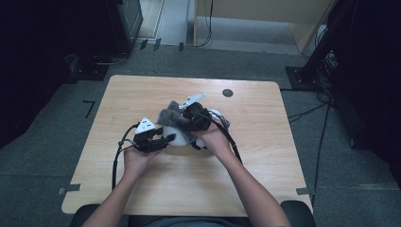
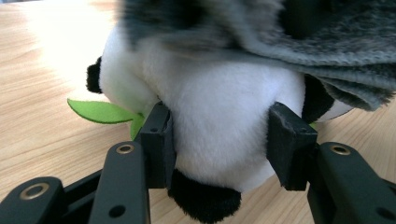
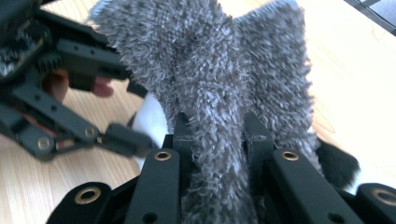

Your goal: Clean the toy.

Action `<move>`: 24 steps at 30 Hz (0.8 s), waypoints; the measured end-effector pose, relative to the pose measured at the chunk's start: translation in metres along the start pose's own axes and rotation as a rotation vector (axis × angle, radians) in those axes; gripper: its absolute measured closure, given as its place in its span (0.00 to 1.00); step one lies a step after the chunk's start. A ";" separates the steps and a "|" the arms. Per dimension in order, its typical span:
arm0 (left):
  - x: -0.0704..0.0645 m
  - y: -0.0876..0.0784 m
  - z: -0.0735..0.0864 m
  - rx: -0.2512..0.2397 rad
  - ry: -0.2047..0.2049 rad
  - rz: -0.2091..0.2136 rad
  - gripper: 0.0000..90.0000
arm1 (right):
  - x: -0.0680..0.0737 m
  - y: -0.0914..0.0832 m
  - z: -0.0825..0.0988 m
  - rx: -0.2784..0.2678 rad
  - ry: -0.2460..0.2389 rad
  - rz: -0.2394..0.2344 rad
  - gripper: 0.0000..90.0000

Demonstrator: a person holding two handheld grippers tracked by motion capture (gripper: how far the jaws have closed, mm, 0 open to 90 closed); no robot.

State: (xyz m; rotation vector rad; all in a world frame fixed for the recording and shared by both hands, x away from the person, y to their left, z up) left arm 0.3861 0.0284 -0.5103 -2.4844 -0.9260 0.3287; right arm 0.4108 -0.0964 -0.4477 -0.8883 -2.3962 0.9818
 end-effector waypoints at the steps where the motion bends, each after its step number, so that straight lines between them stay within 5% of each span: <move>1: 0.000 0.000 0.000 0.003 0.000 0.001 0.55 | -0.002 -0.003 0.003 0.008 -0.004 0.011 0.82; 8: 0.001 -0.001 0.000 -0.001 -0.013 0.007 0.56 | -0.022 -0.026 0.020 -0.005 0.017 0.045 0.82; 17: 0.002 0.000 0.001 0.000 -0.021 0.009 0.58 | -0.059 -0.064 0.038 -0.073 0.107 0.098 0.82; 24: 0.002 0.000 0.001 0.002 -0.021 0.010 0.57 | -0.084 -0.074 0.056 -0.082 0.177 0.136 0.83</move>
Point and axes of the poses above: each handheld gripper's, and its own axes: y roughly forward along the jaws, z roughly out of its underside, x roughly to its left, the point moved 7 cm from there along y, roughly forward along the jaws, and after that the axes turned 8 degrees about y, right-handed, at the moved point
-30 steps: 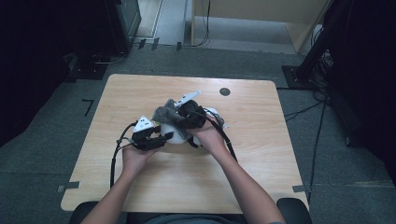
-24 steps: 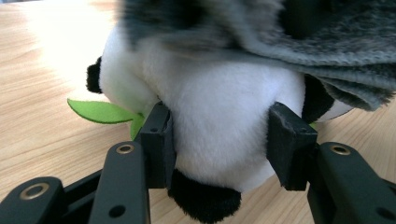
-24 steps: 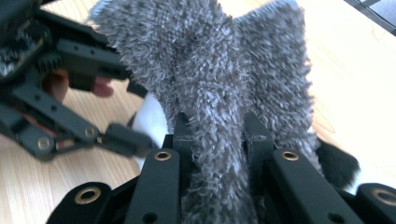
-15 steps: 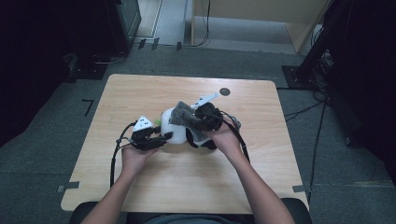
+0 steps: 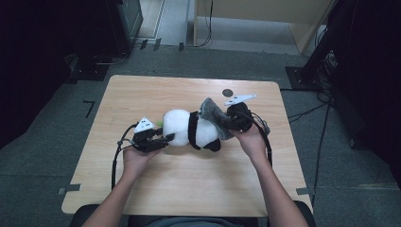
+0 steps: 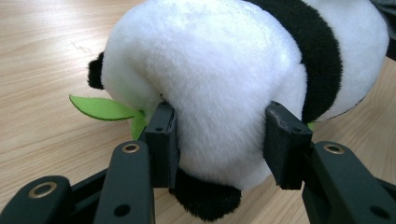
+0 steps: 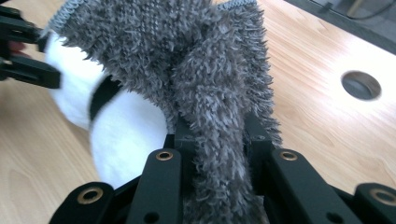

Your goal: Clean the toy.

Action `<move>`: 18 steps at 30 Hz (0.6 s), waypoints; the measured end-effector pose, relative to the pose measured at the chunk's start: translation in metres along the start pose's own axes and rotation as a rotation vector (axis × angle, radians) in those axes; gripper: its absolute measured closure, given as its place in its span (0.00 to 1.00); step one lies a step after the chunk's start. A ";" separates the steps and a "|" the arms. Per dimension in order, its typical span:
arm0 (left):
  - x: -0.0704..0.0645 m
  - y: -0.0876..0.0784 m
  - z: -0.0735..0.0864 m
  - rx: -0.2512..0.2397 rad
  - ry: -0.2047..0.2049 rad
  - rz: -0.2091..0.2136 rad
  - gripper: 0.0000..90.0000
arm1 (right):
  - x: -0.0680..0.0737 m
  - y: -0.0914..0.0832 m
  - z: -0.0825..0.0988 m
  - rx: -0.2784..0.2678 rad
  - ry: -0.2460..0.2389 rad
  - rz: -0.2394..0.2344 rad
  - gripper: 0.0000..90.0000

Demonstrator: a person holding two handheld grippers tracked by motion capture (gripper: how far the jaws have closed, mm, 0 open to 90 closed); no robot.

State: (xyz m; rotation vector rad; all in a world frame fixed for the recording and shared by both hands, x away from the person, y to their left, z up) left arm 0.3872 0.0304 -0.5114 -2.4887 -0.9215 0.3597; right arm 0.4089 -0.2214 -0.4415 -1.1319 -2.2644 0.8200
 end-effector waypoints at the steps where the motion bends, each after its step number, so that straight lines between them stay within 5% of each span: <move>1: 0.000 0.000 0.000 -0.001 -0.002 0.000 0.57 | -0.003 0.000 0.002 0.000 0.007 0.005 0.83; 6: 0.000 0.000 0.000 -0.001 0.001 0.002 0.57 | -0.017 0.002 0.016 0.017 0.061 0.016 0.83; 11: 0.001 0.000 0.000 -0.006 -0.010 0.006 0.58 | -0.016 -0.002 0.012 0.003 0.071 -0.002 0.84; 18: 0.000 0.000 -0.001 -0.011 -0.014 0.004 0.58 | 0.015 -0.010 -0.012 -0.040 0.029 -0.067 0.84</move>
Point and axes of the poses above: each handheld gripper's, and its own axes: y roughly forward along the jaws, z roughly out of its underside, x roughly to its left, the point moved 7 cm from there along y, roughly forward along the jaws, and after that the axes turned 8 degrees about y, right-handed, at the moved point
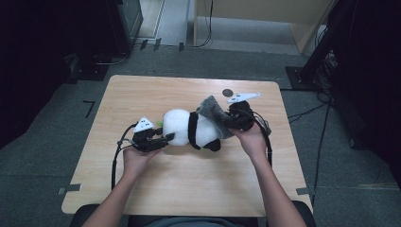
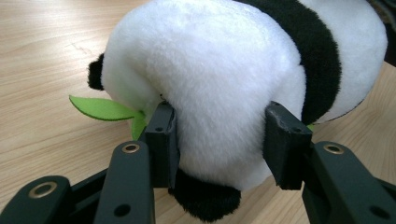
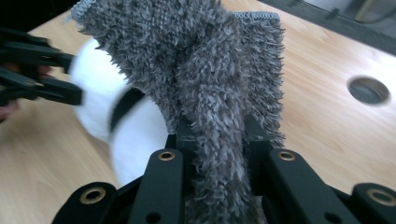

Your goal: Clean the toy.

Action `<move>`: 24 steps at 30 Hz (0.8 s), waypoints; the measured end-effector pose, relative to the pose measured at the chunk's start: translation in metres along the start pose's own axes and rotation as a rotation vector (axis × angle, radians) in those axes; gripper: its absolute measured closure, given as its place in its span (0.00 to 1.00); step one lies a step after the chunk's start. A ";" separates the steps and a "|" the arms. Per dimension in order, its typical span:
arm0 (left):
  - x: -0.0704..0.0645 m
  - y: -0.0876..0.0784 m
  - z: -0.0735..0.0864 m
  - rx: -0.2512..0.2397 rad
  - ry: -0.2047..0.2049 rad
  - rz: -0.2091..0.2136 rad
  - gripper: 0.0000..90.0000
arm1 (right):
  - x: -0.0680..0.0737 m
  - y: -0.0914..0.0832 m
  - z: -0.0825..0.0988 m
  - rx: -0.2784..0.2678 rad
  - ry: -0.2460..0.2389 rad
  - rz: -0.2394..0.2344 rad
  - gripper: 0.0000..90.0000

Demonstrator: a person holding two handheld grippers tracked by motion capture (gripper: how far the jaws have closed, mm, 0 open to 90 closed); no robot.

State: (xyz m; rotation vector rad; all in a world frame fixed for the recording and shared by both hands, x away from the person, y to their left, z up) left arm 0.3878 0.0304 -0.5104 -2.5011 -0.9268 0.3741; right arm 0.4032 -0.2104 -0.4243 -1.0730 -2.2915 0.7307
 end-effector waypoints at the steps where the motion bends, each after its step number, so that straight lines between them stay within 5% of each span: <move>1: 0.000 0.000 0.000 0.000 0.000 0.000 0.58 | 0.006 0.002 -0.003 0.001 -0.011 -0.010 0.84; 12: -0.001 -0.001 -0.001 0.000 0.001 -0.002 0.58 | 0.069 0.052 -0.017 0.080 -0.133 -0.084 0.84; 17: -0.003 -0.001 -0.002 0.003 0.002 -0.003 0.58 | 0.085 0.071 -0.015 0.109 -0.153 -0.099 0.84; 24: -0.003 -0.001 -0.002 0.014 0.000 -0.014 0.59 | 0.089 0.080 -0.010 0.122 -0.163 -0.096 0.84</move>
Point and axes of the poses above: each handheld gripper's, and its own axes: y roughly forward along the jaws, z roughly out of its underside, x roughly to its left, the point moved 7 cm from there along y, roughly forward along the jaws, and after that the axes turned 8 degrees about y, right-handed, at the moved point
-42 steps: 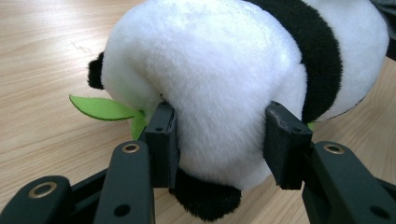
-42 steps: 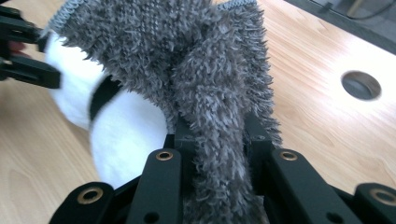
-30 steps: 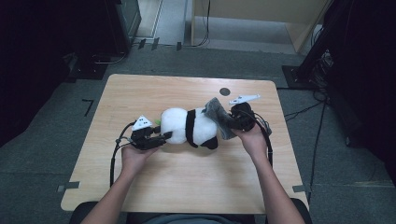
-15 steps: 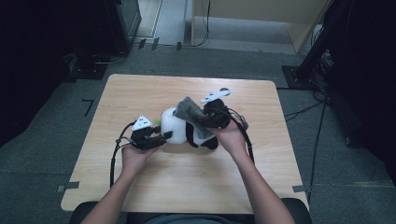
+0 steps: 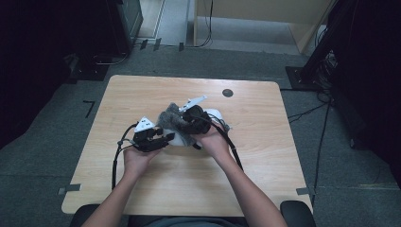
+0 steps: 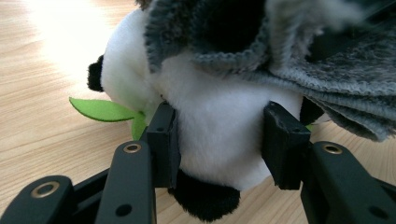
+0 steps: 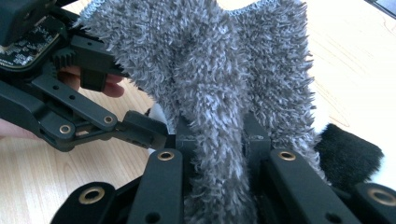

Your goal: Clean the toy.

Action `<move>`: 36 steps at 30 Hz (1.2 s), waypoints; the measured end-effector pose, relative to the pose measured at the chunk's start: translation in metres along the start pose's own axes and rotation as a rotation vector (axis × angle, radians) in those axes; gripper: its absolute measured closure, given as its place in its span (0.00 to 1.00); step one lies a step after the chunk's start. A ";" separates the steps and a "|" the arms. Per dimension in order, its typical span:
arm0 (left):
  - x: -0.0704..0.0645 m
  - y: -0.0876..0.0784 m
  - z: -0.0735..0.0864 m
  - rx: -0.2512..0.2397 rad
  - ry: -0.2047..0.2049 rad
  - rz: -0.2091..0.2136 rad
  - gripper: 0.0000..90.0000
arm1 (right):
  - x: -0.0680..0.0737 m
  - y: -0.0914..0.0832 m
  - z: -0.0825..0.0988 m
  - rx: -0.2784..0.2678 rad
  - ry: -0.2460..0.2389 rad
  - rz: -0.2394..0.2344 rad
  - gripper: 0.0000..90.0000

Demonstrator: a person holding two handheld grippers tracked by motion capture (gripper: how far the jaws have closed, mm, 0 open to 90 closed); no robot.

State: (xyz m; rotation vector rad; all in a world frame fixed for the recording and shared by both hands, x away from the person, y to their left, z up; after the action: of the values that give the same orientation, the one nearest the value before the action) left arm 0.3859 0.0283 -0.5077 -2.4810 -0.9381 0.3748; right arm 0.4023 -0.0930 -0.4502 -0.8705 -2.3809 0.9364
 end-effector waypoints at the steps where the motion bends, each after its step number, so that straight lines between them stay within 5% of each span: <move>1: -0.001 0.000 0.000 0.003 0.002 -0.003 0.59 | -0.001 -0.001 0.001 0.003 0.000 0.000 0.84; 12: -0.001 0.000 0.001 0.016 0.006 0.002 0.60 | -0.022 -0.024 0.020 0.002 0.024 0.027 0.84; 19: 0.000 0.000 0.000 0.010 0.006 0.006 0.61 | -0.046 -0.056 0.032 -0.036 0.053 0.075 0.83; 27: 0.001 0.001 0.001 0.010 0.000 0.012 0.61 | -0.081 -0.079 0.050 -0.073 0.138 0.133 0.83; 36: 0.002 0.001 0.002 0.012 -0.015 0.020 0.61 | -0.121 -0.070 0.057 -0.110 0.273 0.172 0.83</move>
State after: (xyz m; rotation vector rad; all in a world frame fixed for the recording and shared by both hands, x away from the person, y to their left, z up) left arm 0.3871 0.0294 -0.5103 -2.4819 -0.9144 0.4047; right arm 0.4276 -0.2415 -0.4582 -1.1805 -2.1642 0.7007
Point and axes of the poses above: each handheld gripper's, and its own axes: y roughly forward along the jaws, z roughly out of its underside, x roughly to its left, the point moved 7 cm from there along y, roughly forward along the jaws, and after that the axes turned 8 degrees about y, right-handed, at the moved point
